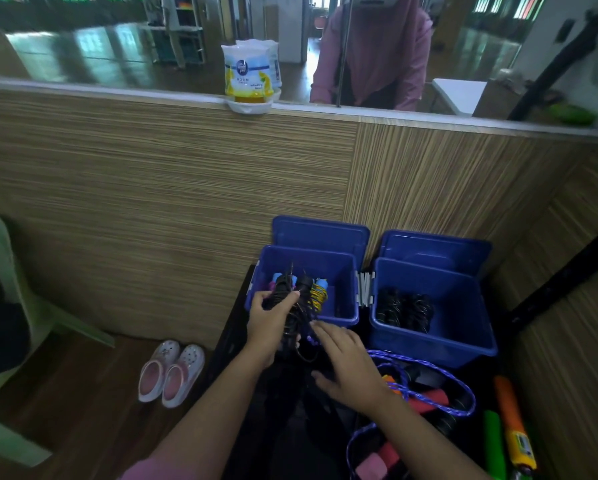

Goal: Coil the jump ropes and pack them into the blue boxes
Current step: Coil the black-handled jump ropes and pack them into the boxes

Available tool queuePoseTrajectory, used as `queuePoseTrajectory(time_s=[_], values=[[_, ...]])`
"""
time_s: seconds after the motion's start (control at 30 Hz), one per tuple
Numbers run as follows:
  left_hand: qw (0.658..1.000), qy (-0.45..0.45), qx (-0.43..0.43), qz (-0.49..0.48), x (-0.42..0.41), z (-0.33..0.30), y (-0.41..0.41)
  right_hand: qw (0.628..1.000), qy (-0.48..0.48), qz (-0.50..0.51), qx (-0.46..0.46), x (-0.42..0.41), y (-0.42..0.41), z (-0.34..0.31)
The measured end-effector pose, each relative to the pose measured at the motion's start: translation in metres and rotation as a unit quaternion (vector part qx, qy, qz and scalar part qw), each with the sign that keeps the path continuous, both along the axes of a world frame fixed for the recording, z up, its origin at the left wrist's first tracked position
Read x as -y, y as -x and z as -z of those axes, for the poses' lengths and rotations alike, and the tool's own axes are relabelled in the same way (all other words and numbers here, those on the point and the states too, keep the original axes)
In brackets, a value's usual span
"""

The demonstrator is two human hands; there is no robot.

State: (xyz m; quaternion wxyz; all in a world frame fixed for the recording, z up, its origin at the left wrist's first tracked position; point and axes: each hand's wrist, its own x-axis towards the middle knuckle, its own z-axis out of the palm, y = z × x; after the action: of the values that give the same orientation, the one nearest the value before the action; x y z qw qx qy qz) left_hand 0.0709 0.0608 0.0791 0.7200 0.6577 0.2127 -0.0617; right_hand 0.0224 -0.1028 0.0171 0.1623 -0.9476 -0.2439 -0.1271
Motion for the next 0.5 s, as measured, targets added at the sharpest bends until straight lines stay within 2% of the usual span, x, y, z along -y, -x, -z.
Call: queuePoseTrajectory(time_s=[0.13, 0.2, 0.27, 0.33, 0.5], values=[[0.997, 0.066, -0.009, -0.03, -0.005, 0.0, 0.0, 0.998, -0.037, 0.042, 0.004, 0.005, 0.0, 0.006], [0.995, 0.09, -0.015, -0.039, -0.008, -0.001, -0.002, 0.996, -0.055, 0.058, 0.04, 0.004, 0.003, 0.005], [0.994, 0.095, -0.021, -0.038, -0.009, -0.001, -0.003, 0.993, -0.041, 0.027, 0.106, 0.001, 0.004, 0.006], [0.993, 0.106, -0.025, -0.043, -0.01, -0.001, -0.002, 0.991, -0.035, -0.009, 0.132, -0.002, 0.003, 0.005], [0.997, 0.069, -0.021, -0.036, -0.014, 0.001, 0.004, 0.993, -0.051, -0.059, 0.09, -0.003, 0.001, -0.019]])
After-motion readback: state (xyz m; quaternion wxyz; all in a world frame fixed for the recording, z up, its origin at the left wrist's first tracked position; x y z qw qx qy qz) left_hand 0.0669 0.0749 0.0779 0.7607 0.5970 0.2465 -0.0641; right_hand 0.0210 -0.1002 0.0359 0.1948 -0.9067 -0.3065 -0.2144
